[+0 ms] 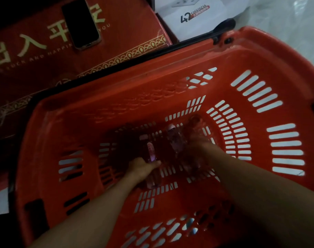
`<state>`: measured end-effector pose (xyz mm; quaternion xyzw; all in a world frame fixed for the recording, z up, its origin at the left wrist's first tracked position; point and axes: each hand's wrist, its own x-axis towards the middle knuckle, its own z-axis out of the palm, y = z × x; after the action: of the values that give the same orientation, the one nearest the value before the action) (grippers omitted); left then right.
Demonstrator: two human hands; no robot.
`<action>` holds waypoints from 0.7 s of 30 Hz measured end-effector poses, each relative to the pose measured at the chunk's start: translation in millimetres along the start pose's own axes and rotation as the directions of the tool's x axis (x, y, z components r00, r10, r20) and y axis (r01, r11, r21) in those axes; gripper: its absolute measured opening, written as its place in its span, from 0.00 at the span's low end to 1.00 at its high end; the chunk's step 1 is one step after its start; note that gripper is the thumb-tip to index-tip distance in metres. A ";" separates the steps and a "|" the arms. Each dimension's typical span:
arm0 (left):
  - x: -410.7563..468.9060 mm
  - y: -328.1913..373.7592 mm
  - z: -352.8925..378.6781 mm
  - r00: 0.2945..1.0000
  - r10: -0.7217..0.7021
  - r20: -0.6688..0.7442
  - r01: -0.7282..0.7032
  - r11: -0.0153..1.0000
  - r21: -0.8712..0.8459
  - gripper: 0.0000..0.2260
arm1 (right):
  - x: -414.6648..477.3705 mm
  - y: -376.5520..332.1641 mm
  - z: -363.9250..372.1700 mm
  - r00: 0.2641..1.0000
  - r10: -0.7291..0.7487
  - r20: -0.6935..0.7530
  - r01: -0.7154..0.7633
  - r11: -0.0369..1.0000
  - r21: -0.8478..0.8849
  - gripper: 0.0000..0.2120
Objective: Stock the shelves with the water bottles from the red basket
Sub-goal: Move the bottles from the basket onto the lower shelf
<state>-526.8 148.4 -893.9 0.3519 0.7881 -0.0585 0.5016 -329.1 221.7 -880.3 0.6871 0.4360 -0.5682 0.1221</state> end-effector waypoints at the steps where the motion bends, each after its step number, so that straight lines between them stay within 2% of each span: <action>1: 0.7 2.0 3.4 1.000 0.013 -0.006 -0.014 0.997 -0.078 0.14 | 3.0 -0.8 4.3 0.999 -0.027 -0.017 0.028 0.999 0.025 0.27; 2: 1.3 2.5 7.7 1.000 0.021 -0.020 -0.024 0.987 -0.156 0.13 | 4.3 -2.6 6.1 0.998 -0.050 -0.030 0.051 0.999 0.011 0.25; 4: 0.1 4.3 12.9 1.000 0.001 -0.024 -0.009 0.942 -0.335 0.09 | 8.8 -3.9 4.9 0.996 -0.081 0.046 0.082 0.996 -0.028 0.14; 6: 1.5 5.3 14.4 0.996 -0.052 0.067 0.077 0.882 -0.465 0.10 | 9.0 -3.1 -0.9 0.981 -0.113 0.157 0.111 0.994 0.019 0.06; 9: 6.3 5.3 10.1 0.975 -0.065 0.214 0.170 0.837 -0.521 0.14 | 7.0 -3.9 -3.2 0.946 -0.121 0.301 0.073 0.983 0.167 0.06; 10: 7.0 6.2 7.8 0.971 -0.060 0.230 0.176 0.833 -0.525 0.14 | 7.2 -6.0 -1.9 0.935 -0.119 0.335 0.067 0.984 0.164 0.10; 11: 7.0 6.0 6.6 0.969 -0.060 0.241 0.183 0.829 -0.528 0.14 | 7.2 -7.5 0.7 0.932 -0.110 0.346 0.074 0.991 0.114 0.19; 13: 3.6 5.7 4.6 0.964 -0.059 0.259 0.192 0.829 -0.525 0.16 | 5.9 -8.5 4.4 0.941 -0.099 0.322 0.101 0.995 0.010 0.29; 15: -1.1 5.8 0.2 0.963 -0.037 0.268 0.177 0.837 -0.518 0.18 | 1.4 -9.2 0.2 0.935 -0.075 0.347 0.073 0.997 0.020 0.26; 17: -5.8 7.0 -7.1 0.967 0.004 0.256 0.133 0.847 -0.514 0.19 | -5.9 -11.7 -8.9 0.883 -0.008 0.469 -0.045 0.994 0.102 0.18; 19: -15.8 12.3 -19.6 0.971 0.057 0.234 0.075 0.852 -0.518 0.20 | -11.9 -18.2 -15.3 0.822 -0.009 0.569 -0.071 0.990 0.119 0.16; 21: -28.1 19.3 -34.6 0.976 0.110 0.190 0.005 0.855 -0.518 0.22 | -21.8 -28.8 -20.1 0.822 -0.058 0.566 -0.026 0.990 0.139 0.24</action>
<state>-533.9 164.3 -848.5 0.2181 0.7068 0.1310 0.6601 -336.2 242.0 -845.0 0.4898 0.3444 -0.7773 0.1929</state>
